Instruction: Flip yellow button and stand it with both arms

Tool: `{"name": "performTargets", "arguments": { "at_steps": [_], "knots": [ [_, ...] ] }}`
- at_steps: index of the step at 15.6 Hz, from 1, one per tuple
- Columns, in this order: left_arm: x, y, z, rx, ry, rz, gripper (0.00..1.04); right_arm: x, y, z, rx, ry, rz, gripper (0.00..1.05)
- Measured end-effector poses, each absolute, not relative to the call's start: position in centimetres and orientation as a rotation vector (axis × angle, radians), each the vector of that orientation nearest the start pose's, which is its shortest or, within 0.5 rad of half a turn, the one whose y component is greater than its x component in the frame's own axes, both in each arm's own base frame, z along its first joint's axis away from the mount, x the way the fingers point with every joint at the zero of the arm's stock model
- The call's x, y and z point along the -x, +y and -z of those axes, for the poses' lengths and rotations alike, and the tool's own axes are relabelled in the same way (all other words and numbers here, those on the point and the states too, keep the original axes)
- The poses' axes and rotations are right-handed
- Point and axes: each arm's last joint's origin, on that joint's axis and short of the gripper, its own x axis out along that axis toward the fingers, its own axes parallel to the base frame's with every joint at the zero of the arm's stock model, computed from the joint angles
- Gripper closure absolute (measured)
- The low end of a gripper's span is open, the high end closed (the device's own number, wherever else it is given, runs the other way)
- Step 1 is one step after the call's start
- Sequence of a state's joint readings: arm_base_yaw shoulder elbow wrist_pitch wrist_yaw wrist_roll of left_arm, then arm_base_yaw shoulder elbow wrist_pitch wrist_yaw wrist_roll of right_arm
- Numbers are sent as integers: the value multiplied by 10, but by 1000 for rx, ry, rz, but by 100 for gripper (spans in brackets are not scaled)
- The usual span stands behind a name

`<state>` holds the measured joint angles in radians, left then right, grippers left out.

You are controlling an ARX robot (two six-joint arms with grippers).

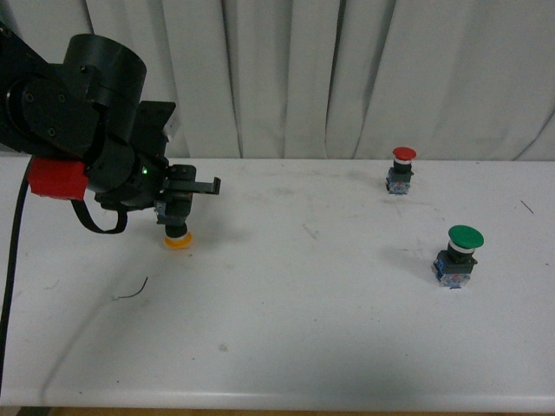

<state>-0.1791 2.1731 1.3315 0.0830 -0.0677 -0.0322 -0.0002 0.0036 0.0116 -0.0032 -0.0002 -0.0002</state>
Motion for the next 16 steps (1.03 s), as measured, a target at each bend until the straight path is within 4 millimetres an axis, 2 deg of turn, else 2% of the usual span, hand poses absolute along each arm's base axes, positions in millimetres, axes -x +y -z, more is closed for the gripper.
{"name": "performTargets", "arguments": {
  "at_steps": [3,4,6,8,11,16],
  "knots": [
    [-412,-89,-156,-55,628,154,69,-97,0,-167,0,-5,0,6],
    [-395,-95,-180,-25,554,199,69,-97,0,-167,0,-5,0,6],
    [-362,-107,-214,40,434,297,69,-97,0,-167,0,-5,0,6],
    [-329,-122,-233,141,364,424,69,-97,0,-167,0,-5,0,6],
    [-309,-134,-221,359,364,572,69,-97,0,-167,0,-5,0,6],
    [-311,-120,-234,723,209,779,69,-97,0,-167,0,-5,0,6]
  ]
}}
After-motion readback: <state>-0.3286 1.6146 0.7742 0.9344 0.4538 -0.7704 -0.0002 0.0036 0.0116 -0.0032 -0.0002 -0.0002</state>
